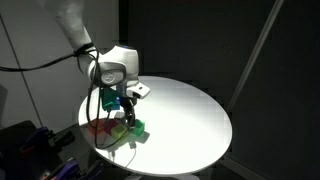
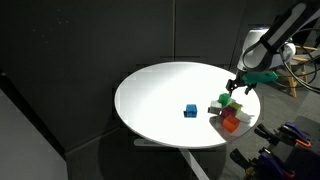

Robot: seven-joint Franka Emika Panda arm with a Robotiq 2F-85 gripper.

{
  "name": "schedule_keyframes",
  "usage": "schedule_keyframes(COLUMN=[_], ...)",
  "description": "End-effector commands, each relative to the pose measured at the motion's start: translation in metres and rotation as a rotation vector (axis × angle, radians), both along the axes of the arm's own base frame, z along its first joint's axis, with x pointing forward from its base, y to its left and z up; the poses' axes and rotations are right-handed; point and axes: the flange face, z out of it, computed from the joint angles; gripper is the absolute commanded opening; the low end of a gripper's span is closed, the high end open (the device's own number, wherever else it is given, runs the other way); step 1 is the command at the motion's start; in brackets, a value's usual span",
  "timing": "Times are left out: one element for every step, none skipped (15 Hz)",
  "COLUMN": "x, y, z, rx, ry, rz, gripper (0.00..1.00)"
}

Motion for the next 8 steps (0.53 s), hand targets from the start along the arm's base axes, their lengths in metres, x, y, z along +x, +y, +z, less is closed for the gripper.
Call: schedule_keyframes(x=[0.0069, 0.0075, 0.0091, 0.0102, 0.0118, 0.0138, 0.0153, 0.0166], y=[-0.0034, -0.0029, -0.0019, -0.0015, -0.0009, -0.0003, 0.0002, 0.0008], z=[-0.0027, -0.0037, -0.005, -0.0059, -0.0066, -0.0074, -0.0084, -0.0096], rx=[-0.005, -0.005, -0.005, -0.006, -0.007, -0.008, -0.009, -0.01], ry=[-0.006, -0.005, -0.002, -0.001, -0.001, 0.0, 0.001, 0.003], rz=[-0.005, -0.005, -0.005, -0.004, -0.004, -0.002, -0.001, 0.001], gripper=[1.0, 1.0, 1.0, 1.0, 1.0, 1.0, 1.0, 1.0])
